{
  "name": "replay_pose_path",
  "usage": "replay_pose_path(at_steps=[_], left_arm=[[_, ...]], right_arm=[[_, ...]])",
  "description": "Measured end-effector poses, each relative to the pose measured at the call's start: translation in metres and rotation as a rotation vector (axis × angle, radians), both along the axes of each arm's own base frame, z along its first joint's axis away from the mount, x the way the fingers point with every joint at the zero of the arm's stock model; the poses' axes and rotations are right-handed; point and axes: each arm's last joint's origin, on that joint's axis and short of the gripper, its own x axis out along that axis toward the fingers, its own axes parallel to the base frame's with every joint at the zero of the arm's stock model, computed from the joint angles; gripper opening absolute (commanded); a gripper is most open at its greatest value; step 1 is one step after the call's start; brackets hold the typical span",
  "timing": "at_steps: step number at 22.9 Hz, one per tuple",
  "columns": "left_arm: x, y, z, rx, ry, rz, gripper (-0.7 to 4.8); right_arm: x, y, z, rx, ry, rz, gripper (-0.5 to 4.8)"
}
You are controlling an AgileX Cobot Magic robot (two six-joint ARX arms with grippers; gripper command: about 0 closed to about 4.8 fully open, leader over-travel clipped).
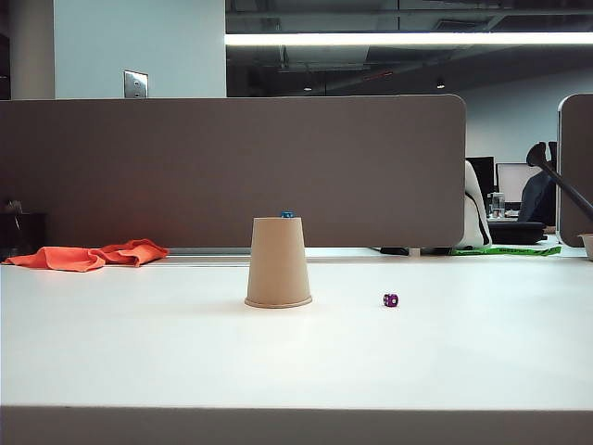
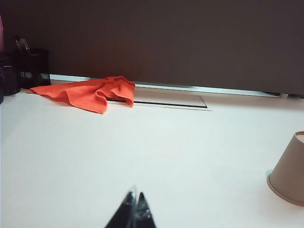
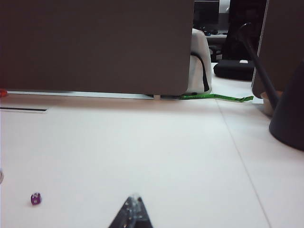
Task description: Throw the dice onto the paper cup, compare its value with the values of the other dice on the table, place the die with the higher value on the paper cup, and take no action if both dice have the same value.
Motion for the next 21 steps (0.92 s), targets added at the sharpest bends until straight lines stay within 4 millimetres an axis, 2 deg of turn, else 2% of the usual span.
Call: replay_pose_path(at_steps=[2, 5, 8, 14, 19, 21], left_arm=[[0.000, 0.000, 0.002, 0.004, -0.017, -0.004, -0.06], [-0.004, -0.001, 0.019, 0.032, -0.069, -0.019, -0.06], [-0.007, -0.001, 0.034, 0.035, -0.089, -0.019, -0.06], [0.002, -0.002, 0.049, 0.037, 0.036, -0.081, -0.06], [0.019, -0.005, 0.064, 0.084, 0.119, -0.158, -0.06], [0.028, -0.006, 0.071, 0.110, 0.144, -0.210, -0.06]], right_arm=[[-0.002, 0.000, 0.009, 0.000, -0.021, -0.002, -0.01], [-0.011, -0.001, 0.034, -0.036, -0.039, -0.029, -0.01], [-0.016, -0.001, 0.043, -0.058, -0.008, -0.032, -0.01], [-0.021, -0.002, 0.052, -0.064, 0.034, -0.031, -0.01], [-0.014, -0.001, 0.070, -0.069, 0.117, -0.027, -0.01], [-0.004, -0.001, 0.082, -0.073, 0.178, -0.014, -0.01]])
